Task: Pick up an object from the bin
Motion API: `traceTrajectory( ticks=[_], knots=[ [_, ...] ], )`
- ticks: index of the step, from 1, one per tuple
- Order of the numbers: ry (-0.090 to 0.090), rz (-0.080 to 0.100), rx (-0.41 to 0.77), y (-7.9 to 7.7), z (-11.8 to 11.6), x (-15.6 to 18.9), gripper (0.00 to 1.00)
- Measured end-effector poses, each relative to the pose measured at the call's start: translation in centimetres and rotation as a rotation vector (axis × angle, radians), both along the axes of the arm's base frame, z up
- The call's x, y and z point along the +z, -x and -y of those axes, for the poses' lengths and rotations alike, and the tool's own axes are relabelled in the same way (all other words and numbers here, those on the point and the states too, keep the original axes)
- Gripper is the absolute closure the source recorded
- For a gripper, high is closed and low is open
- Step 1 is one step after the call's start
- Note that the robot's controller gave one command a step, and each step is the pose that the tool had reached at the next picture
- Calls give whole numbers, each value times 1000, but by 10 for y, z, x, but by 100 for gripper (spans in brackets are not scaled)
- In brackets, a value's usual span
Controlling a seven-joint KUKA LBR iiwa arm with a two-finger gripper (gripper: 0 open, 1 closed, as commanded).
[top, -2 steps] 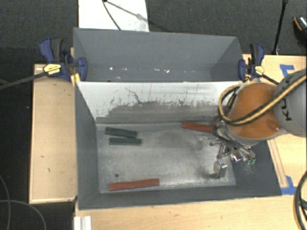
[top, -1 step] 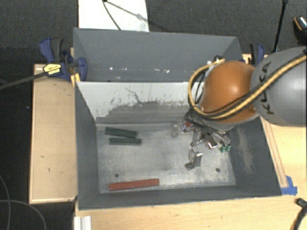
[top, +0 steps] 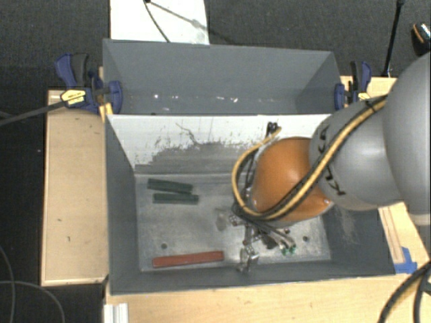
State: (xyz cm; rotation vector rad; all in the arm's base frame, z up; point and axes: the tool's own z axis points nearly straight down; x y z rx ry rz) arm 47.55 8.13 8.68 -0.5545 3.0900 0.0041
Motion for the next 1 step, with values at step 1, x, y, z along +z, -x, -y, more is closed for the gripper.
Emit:
traceTrajectory(
  ticks=[1],
  knots=[
    [-3,3,97,-2,-76,8,0]
  ],
)
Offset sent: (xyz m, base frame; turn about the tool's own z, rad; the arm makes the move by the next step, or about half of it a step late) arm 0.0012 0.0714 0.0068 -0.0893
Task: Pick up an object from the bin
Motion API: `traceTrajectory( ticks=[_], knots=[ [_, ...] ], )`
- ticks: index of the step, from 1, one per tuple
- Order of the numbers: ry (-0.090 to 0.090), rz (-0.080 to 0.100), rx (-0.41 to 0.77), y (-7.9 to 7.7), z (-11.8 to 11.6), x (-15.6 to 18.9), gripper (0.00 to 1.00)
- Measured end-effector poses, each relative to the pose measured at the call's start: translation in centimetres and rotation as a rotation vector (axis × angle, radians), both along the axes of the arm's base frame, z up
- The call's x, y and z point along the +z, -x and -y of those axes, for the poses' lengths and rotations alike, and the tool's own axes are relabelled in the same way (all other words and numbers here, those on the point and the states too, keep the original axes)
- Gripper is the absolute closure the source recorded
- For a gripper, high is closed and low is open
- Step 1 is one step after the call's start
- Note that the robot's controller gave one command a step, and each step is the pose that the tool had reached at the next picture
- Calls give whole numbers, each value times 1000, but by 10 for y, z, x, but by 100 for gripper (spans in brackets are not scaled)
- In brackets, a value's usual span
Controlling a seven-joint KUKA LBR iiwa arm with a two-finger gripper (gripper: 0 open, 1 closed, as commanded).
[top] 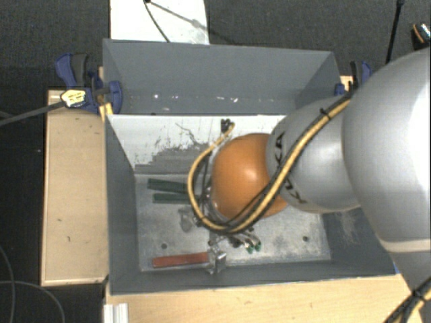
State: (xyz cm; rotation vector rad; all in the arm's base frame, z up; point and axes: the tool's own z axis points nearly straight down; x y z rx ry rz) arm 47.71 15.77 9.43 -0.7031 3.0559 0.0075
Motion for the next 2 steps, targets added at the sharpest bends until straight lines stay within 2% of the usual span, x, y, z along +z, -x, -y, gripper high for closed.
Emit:
traceTrajectory(
  ticks=[1,2],
  knots=[
    [2,5,-134,-5,29,-22,0],
    [4,-3,-130,-2,29,-24,100]
  ],
)
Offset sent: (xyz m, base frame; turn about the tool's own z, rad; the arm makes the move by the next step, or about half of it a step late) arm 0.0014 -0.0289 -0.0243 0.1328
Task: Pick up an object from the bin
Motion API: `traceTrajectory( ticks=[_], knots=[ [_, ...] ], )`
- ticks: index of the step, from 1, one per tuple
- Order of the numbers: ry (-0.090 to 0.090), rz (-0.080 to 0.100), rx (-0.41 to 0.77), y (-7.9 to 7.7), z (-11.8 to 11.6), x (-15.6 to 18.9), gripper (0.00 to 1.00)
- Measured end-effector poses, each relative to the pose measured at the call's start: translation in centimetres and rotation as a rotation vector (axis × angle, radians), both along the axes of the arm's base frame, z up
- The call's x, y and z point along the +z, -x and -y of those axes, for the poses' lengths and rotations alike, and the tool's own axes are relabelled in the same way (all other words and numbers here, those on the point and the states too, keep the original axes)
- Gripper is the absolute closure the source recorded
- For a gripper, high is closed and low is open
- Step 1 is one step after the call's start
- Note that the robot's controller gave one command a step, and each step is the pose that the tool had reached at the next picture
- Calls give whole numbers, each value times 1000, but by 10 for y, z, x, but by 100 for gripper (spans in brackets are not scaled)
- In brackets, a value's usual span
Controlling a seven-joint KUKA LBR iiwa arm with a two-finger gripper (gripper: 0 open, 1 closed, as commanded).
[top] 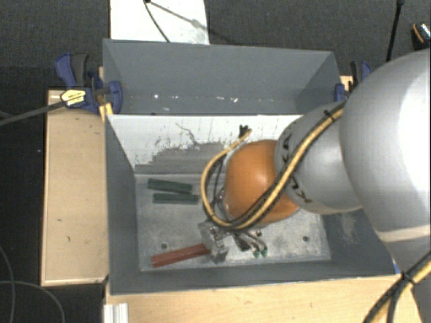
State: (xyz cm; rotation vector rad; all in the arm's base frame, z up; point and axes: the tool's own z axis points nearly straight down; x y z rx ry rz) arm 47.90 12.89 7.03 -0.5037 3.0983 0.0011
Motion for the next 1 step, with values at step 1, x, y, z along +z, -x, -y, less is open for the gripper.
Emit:
traceTrajectory(
  ticks=[1],
  knots=[
    [-1,9,59,-10,3,191,100]
  ],
)
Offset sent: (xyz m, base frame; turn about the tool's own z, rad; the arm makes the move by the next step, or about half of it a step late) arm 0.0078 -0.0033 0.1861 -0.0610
